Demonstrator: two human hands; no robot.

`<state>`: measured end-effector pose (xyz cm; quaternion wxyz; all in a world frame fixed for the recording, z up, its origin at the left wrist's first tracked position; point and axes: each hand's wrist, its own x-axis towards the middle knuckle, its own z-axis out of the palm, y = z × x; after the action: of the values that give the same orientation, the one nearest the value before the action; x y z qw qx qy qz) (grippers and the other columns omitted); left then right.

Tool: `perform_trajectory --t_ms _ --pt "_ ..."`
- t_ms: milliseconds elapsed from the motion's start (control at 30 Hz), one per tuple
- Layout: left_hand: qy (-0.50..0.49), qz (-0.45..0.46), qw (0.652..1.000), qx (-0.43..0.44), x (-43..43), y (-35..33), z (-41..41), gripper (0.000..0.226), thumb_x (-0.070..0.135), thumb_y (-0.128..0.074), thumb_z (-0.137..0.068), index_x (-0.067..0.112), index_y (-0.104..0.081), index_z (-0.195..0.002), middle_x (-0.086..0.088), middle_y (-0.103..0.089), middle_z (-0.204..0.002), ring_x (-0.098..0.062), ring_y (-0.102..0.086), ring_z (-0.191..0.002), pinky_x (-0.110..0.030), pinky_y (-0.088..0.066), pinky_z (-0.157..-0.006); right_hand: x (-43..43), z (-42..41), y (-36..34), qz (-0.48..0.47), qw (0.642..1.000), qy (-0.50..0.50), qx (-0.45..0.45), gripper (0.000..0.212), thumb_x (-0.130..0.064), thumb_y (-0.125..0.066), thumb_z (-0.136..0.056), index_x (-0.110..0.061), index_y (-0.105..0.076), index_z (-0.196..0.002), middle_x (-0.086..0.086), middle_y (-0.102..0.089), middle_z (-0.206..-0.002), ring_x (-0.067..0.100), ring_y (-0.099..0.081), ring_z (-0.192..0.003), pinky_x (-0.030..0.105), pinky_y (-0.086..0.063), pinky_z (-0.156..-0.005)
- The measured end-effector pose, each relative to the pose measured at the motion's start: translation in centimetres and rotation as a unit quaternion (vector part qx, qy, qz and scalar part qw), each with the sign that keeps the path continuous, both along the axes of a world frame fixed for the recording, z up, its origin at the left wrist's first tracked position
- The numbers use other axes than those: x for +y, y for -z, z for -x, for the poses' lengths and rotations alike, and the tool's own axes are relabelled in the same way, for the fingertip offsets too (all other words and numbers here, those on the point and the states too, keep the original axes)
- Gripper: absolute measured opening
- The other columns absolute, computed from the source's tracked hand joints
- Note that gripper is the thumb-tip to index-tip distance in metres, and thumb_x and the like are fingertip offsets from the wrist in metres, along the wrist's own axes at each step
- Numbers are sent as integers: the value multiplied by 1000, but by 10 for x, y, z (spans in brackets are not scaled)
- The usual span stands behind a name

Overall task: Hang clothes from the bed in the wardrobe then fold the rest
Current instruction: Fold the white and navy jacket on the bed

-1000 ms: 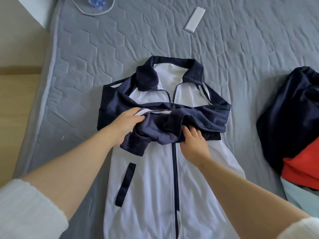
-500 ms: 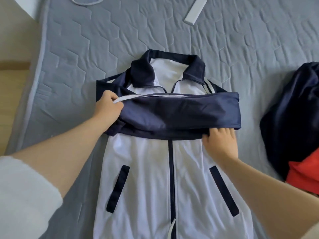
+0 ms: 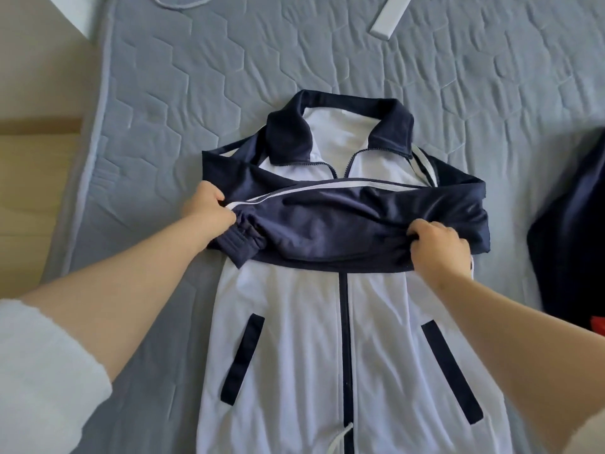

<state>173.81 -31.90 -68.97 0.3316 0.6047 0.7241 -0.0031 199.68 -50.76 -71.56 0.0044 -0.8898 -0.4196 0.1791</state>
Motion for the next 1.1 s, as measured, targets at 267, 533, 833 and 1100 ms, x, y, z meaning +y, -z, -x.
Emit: perform_trajectory --t_ms 267,533,833,1100 --pt "87 -299 950 31 -8 -1 15 50 -4 -47 -83 9 -42 -132 -19 -39 -139 -38 -46 -114 -41 -34 -94 -45 23 6 56 993 -100 -9 47 -22 -47 -89 -27 -46 -135 -1 -44 -137 25 -32 -127 34 -15 -99" --pt "459 -126 834 279 -112 38 16 79 20 -45 -90 35 8 -147 0 15 -156 -27 18 -142 -52 11 -111 -84 72 6 106 984 -132 48 59 -32 -39 -93 -34 -15 -147 0 -1 -158 23 -2 -144 38 -11 -112" --pt "517 -28 850 95 -267 26 78 56 27 -51 -90 23 -34 -143 -8 -14 -156 -32 -5 -144 -49 -7 -114 -194 122 -19 194 947 -213 145 60 -29 -45 -92 -31 -16 -144 -3 6 -155 23 -2 -143 37 -15 -113" --pt "630 74 748 198 -346 39 114 105 57 -54 -82 25 25 -143 -2 42 -143 -35 40 -129 -60 11 -108 -264 135 -5 291 912 -271 103 93 -57 -52 -85 -28 11 -147 2 19 -155 31 12 -143 52 -9 -112"
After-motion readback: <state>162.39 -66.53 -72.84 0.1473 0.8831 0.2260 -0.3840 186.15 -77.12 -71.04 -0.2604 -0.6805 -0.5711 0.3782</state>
